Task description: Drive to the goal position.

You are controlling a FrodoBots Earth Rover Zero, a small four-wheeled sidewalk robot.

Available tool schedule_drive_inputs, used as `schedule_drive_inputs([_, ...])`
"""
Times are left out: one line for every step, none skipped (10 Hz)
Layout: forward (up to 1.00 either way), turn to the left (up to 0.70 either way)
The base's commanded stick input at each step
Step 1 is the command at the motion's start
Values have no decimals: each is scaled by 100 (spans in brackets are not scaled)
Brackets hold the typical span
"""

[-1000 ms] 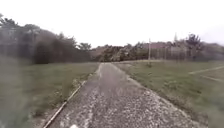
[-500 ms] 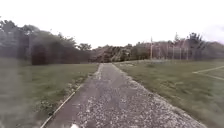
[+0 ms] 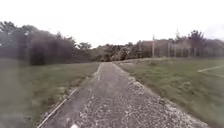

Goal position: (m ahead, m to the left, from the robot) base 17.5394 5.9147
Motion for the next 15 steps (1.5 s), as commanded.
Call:
schedule_drive_inputs([85, 1])
schedule_drive_inputs([85, 1])
schedule_drive_inputs([85, 1])
schedule_drive_inputs([85, 1])
schedule_drive_inputs([85, 1])
schedule_drive_inputs([85, 1])
schedule_drive_inputs([85, 1])
schedule_drive_inputs([85, 1])
schedule_drive_inputs([85, 1])
schedule_drive_inputs([85, 1])
schedule_drive_inputs([85, 1])
schedule_drive_inputs([85, 1])
schedule_drive_inputs([85, 1])
schedule_drive_inputs([85, 1])
schedule_drive_inputs([85, 1])
